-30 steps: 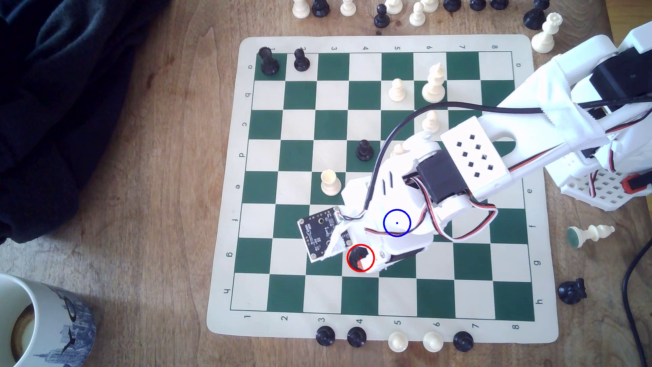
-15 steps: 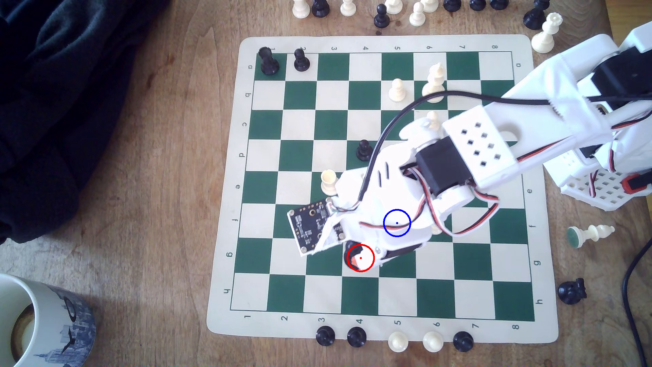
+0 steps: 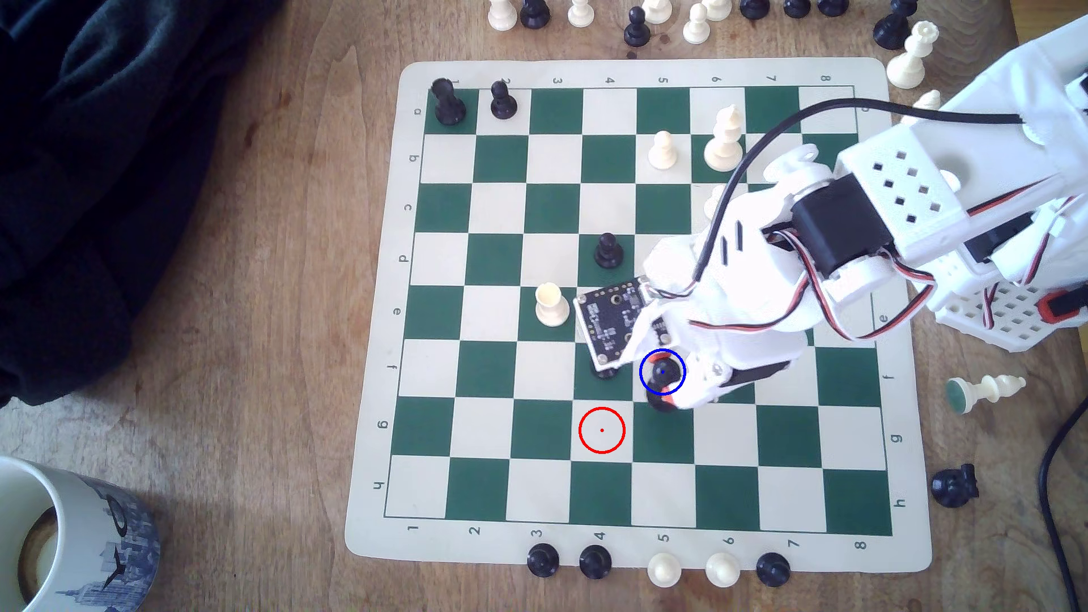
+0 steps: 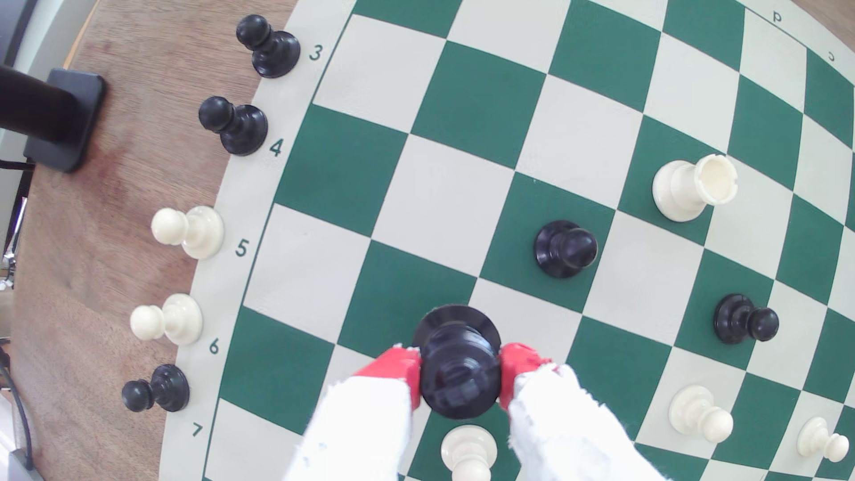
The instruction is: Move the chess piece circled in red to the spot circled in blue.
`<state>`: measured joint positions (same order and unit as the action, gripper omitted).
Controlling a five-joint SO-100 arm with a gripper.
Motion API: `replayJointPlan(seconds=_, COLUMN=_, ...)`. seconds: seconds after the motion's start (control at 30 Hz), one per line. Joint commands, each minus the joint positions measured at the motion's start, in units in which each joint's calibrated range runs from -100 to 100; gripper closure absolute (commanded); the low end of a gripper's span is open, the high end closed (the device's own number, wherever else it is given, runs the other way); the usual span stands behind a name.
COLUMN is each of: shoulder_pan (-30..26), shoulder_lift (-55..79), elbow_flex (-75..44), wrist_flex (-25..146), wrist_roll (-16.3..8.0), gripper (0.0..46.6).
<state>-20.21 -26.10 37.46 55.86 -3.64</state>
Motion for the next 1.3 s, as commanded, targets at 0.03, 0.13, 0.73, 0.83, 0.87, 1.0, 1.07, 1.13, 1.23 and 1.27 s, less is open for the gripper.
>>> replayJointPlan(seconds=0.03, shoulder_pan=1.3, shoulder_lift=-6.0, elbow_flex=4.8, wrist_flex=-4.3, wrist_roll=0.0, gripper=46.4)
replayJointPlan(seconds=0.13, shoulder_pan=1.9, shoulder_lift=-5.3, elbow_flex=7.3, wrist_flex=-6.7, wrist_roll=0.0, gripper=46.4)
replayJointPlan(seconds=0.73, shoulder_pan=4.3, shoulder_lift=-1.5, elbow_flex=11.7, wrist_flex=-12.6, wrist_roll=0.3, gripper=46.4)
replayJointPlan(seconds=0.83, shoulder_pan=4.4, shoulder_lift=-1.1, elbow_flex=11.7, wrist_flex=-12.8, wrist_roll=0.4, gripper=46.4)
replayJointPlan(seconds=0.87, shoulder_pan=4.4, shoulder_lift=-1.1, elbow_flex=11.8, wrist_flex=-12.8, wrist_roll=0.4, gripper=46.4)
replayJointPlan(seconds=1.0, shoulder_pan=4.4, shoulder_lift=-1.0, elbow_flex=12.9, wrist_flex=-12.8, wrist_roll=0.4, gripper=46.4)
replayJointPlan(seconds=1.07, shoulder_pan=4.4, shoulder_lift=-0.8, elbow_flex=13.4, wrist_flex=-12.8, wrist_roll=0.5, gripper=46.4)
replayJointPlan(seconds=1.13, shoulder_pan=4.4, shoulder_lift=-0.6, elbow_flex=13.6, wrist_flex=-12.8, wrist_roll=0.5, gripper=46.4)
replayJointPlan(seconds=1.23, shoulder_pan=4.4, shoulder_lift=-0.5, elbow_flex=13.6, wrist_flex=-12.9, wrist_roll=0.5, gripper=46.4)
replayJointPlan(seconds=1.27, shoulder_pan=4.4, shoulder_lift=-0.5, elbow_flex=13.6, wrist_flex=-12.9, wrist_roll=0.5, gripper=46.0)
